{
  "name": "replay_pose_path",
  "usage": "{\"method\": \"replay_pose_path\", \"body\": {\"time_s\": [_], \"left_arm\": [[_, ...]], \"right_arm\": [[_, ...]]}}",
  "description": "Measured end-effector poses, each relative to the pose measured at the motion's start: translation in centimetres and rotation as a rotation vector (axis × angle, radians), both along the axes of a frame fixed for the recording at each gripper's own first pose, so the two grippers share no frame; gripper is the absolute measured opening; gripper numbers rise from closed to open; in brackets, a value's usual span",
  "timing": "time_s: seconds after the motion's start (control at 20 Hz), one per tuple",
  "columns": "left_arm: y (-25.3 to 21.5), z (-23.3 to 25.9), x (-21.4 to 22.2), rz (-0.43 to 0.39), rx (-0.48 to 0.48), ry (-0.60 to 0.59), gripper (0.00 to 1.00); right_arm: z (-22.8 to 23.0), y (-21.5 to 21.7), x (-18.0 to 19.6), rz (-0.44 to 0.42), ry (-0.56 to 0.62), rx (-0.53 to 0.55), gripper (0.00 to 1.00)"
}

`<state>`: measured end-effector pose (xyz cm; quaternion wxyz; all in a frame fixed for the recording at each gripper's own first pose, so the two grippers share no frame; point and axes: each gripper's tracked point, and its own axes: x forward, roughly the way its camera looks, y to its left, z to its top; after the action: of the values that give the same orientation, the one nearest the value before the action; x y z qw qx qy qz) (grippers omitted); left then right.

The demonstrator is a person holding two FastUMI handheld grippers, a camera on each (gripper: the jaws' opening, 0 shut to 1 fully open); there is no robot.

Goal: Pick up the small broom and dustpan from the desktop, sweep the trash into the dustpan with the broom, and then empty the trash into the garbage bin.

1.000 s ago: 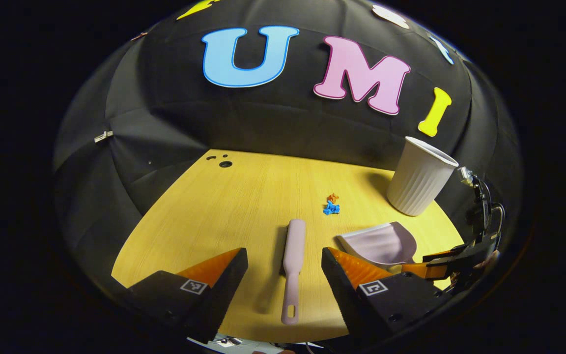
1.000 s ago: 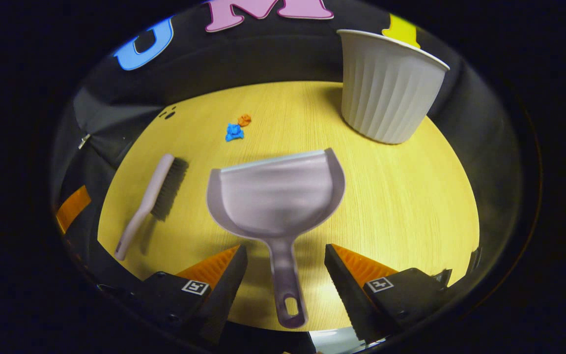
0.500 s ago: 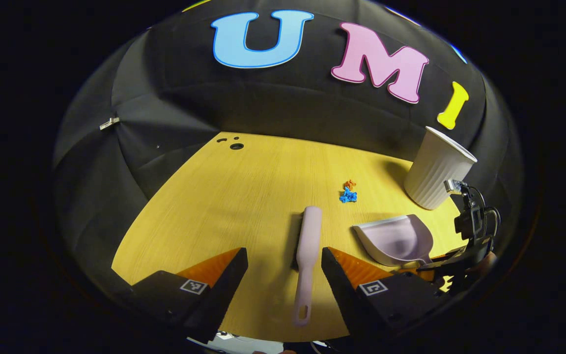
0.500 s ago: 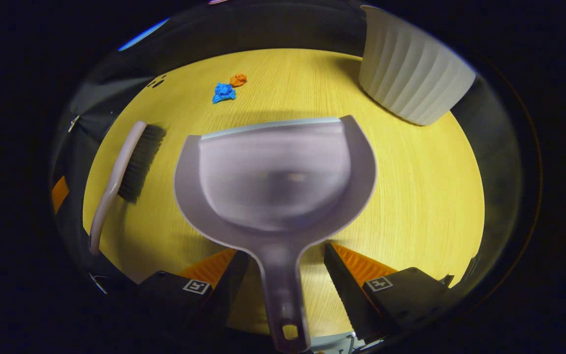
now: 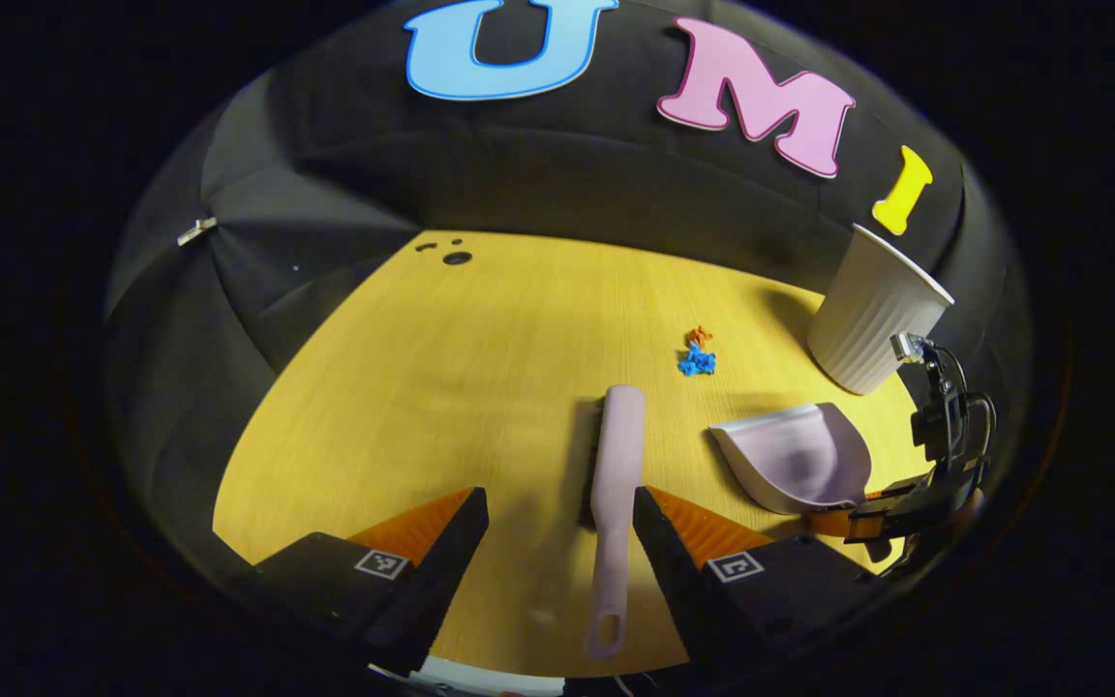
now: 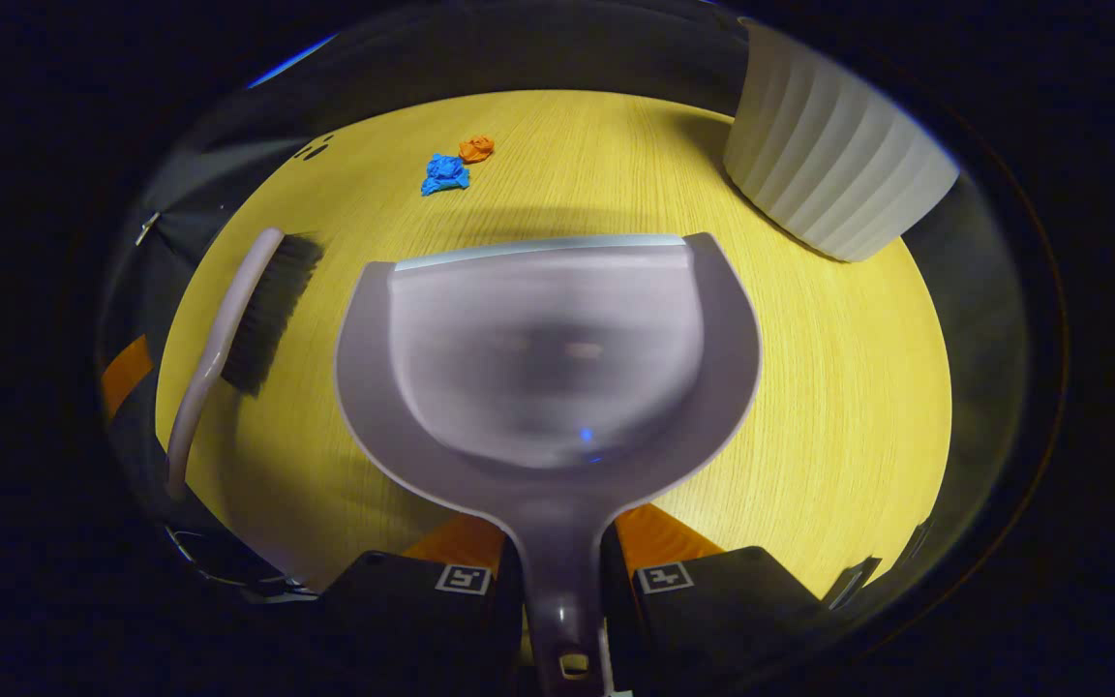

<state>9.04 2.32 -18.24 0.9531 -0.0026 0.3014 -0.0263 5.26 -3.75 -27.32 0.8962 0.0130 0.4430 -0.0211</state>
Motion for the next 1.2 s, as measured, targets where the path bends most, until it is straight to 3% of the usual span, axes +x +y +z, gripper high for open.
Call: {"method": "replay_pose_path", "body": {"time_s": [0.15, 0.2, 0.25, 0.3, 0.35, 0.45, 0.55, 0.6, 0.65, 0.75, 0.8, 0.9, 1.2], "left_arm": [[-1.0, -2.1, 0.8, -0.057, 0.001, 0.081, 0.94], [-1.5, -3.0, 1.1, -0.076, 0.008, 0.119, 0.94], [-1.9, -3.8, 1.0, -0.092, 0.011, 0.154, 0.92], [-2.4, -4.6, 1.2, -0.108, 0.016, 0.193, 0.91], [-2.6, -5.5, 1.3, -0.116, 0.027, 0.221, 0.90], [-2.9, -7.3, 1.6, -0.129, 0.064, 0.277, 0.89], [-2.7, -8.6, 1.7, -0.138, 0.113, 0.315, 0.87], [-2.7, -8.9, 1.9, -0.143, 0.135, 0.323, 0.86], [-2.9, -9.5, 1.9, -0.149, 0.152, 0.331, 0.84], [-2.8, -10.2, 1.9, -0.162, 0.193, 0.366, 0.80], [-2.2, -10.0, 2.1, -0.161, 0.239, 0.353, 0.78], [-2.5, -9.9, 2.3, -0.171, 0.252, 0.352, 0.50], [-2.3, -9.9, 3.3, -0.108, 0.177, 0.310, 0.29]], "right_arm": [[0.1, 0.0, -0.1, -0.002, 0.004, 0.004, 0.42], [0.0, 0.1, 0.0, 0.002, 0.007, 0.003, 0.38], [0.0, 0.0, 0.0, 0.003, 0.008, 0.002, 0.42], [0.0, 0.0, -0.1, 0.000, 0.007, 0.003, 0.37], [0.0, 0.0, -0.1, 0.000, 0.006, 0.002, 0.42], [0.0, 0.0, -0.1, 0.002, 0.006, 0.001, 0.37], [0.0, 0.0, -0.1, 0.002, 0.007, 0.001, 0.37], [0.0, 0.0, -0.1, 0.003, 0.008, 0.002, 0.42], [0.0, 0.0, 0.0, 0.003, 0.008, 0.002, 0.37], [0.0, 0.0, -0.1, 0.002, 0.008, 0.004, 0.37], [0.0, 0.0, -0.1, 0.004, 0.008, 0.003, 0.42], [0.0, 0.1, 0.0, 0.012, 0.010, 0.001, 0.37], [0.1, 0.1, -0.1, 0.016, -0.006, -0.003, 0.37]]}}
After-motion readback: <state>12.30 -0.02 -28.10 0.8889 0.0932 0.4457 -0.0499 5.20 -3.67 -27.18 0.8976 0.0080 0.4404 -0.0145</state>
